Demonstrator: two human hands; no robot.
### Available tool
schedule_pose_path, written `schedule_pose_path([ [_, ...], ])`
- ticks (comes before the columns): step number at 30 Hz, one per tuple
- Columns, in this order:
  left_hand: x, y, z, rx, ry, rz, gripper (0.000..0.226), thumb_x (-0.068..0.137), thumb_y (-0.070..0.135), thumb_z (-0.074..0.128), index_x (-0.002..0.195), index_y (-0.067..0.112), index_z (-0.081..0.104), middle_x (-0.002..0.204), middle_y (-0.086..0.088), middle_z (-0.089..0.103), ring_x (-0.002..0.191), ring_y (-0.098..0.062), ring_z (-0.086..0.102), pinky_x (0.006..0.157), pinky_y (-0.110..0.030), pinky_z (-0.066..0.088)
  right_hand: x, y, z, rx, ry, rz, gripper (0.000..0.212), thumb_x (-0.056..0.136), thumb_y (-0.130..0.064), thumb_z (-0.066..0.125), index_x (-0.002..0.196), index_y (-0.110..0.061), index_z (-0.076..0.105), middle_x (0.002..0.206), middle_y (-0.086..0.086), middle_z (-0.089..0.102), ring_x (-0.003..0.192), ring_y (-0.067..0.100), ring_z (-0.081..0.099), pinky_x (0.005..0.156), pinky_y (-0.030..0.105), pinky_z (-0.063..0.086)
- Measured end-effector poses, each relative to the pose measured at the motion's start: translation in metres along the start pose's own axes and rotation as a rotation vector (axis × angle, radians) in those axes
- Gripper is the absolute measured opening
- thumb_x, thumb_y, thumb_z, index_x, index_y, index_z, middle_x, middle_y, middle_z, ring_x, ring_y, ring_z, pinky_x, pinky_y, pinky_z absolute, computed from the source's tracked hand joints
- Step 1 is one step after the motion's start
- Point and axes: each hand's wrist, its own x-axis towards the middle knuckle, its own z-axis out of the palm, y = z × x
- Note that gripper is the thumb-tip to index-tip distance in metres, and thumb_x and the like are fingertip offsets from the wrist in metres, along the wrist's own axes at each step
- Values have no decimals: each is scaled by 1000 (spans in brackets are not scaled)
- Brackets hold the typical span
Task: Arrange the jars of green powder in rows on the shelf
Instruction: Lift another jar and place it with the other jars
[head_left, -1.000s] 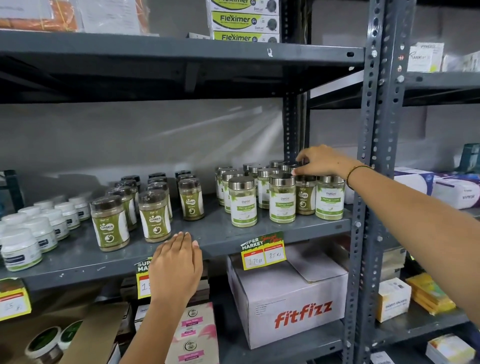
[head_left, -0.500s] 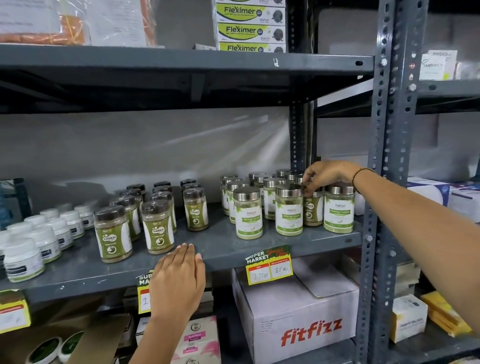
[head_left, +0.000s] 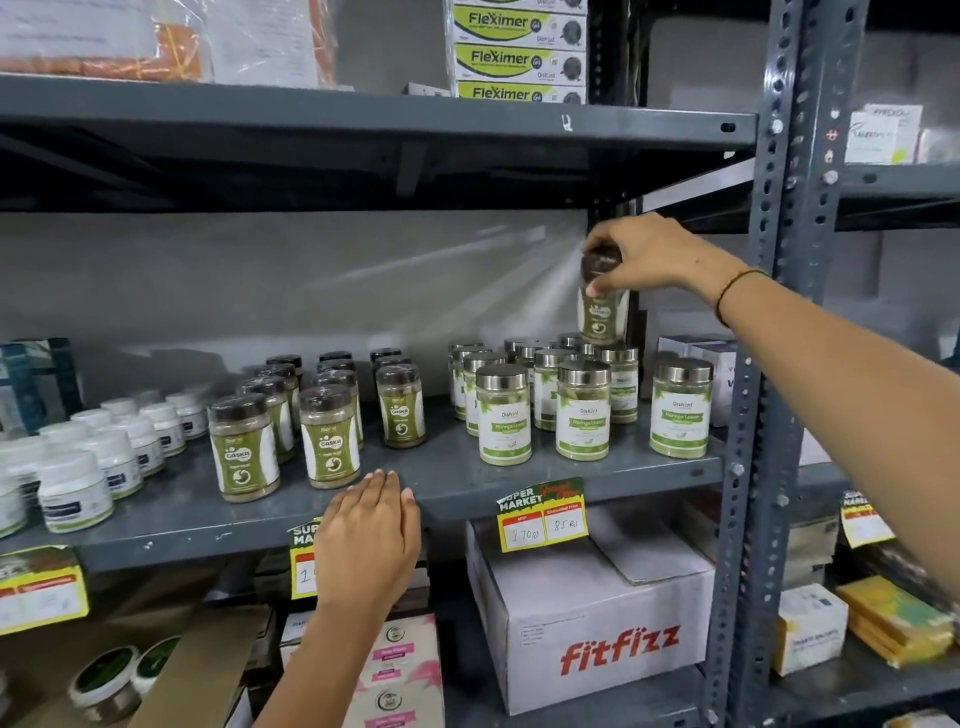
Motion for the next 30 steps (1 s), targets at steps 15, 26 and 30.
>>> schedule_pose_path([
  [15,2,-2,0,-17,-6,18,46,95,32,34,115,6,66,117,-12,69,112,-24,62,101,-38,47,-5,-137,57,473,-136,-257,54,79,-36,80,128,-20,64,127,-2,66,105,9,56,88,20,42],
  [26,3,-4,3,-15,0,25,45,96,33,34,118,9,64,120,-9,68,114,-21,60,102,-36,46,9,-166,116,455,-366,-263,57,83,-34,76,136,-22,60,138,0,61,120,17,57,88,27,40],
  [30,4,-5,4,-17,2,27,46,96,34,32,118,9,64,121,-9,67,115,-20,60,102,-36,44,11,-169,125,466,-388,-264,57,84,-33,76,138,-22,58,142,0,57,128,20,53,90,27,38],
])
